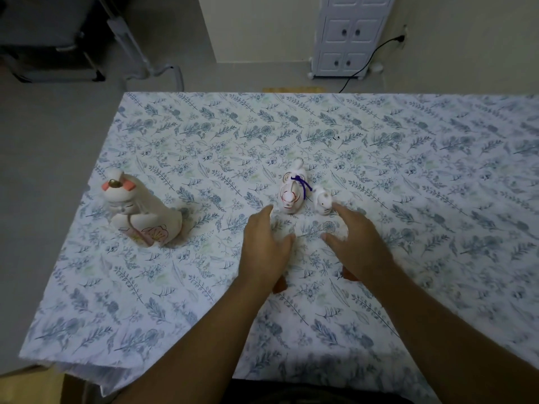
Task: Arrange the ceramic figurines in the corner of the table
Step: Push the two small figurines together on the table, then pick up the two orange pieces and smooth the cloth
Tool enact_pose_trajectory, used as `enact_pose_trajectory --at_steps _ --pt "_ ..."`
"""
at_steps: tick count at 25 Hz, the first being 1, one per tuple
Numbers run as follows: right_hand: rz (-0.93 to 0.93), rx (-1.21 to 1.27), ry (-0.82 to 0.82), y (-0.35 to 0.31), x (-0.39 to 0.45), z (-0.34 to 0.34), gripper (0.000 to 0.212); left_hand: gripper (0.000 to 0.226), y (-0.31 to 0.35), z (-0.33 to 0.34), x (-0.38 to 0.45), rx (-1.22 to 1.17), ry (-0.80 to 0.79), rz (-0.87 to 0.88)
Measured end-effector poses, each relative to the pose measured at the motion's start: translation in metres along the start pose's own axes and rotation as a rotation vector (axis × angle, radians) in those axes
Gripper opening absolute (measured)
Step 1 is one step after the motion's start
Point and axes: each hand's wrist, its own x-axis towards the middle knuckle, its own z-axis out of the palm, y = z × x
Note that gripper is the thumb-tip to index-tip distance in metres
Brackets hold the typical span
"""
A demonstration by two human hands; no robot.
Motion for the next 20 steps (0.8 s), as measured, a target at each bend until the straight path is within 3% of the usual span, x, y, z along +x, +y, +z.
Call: enact_pose_trajectory --at_steps 5,9,12,20 --pt "0.144 -0.24 0.058 0.039 -0.059 -0.005 0.063 0.074 -0.041 0.003 -0.046 0.082 -0.091 -0.204" --pt "0.314 -0.037 0.043 0.052 -0.072 0.007 0.055 0.04 -0.041 0.011 -0.055 -0.041 -0.089 -0.241" --pt "0.248 0.014 0.014 0.048 -0.069 0.011 0.042 0.029 -0.035 0.012 -0.054 -0.104 -0.086 -0.224" --pt "-0.065 0.059 0.007 0.031 -0.064 0.021 0.038 0.043 -0.021 0.02 -0.06 -0.226 -0.016 -0.155"
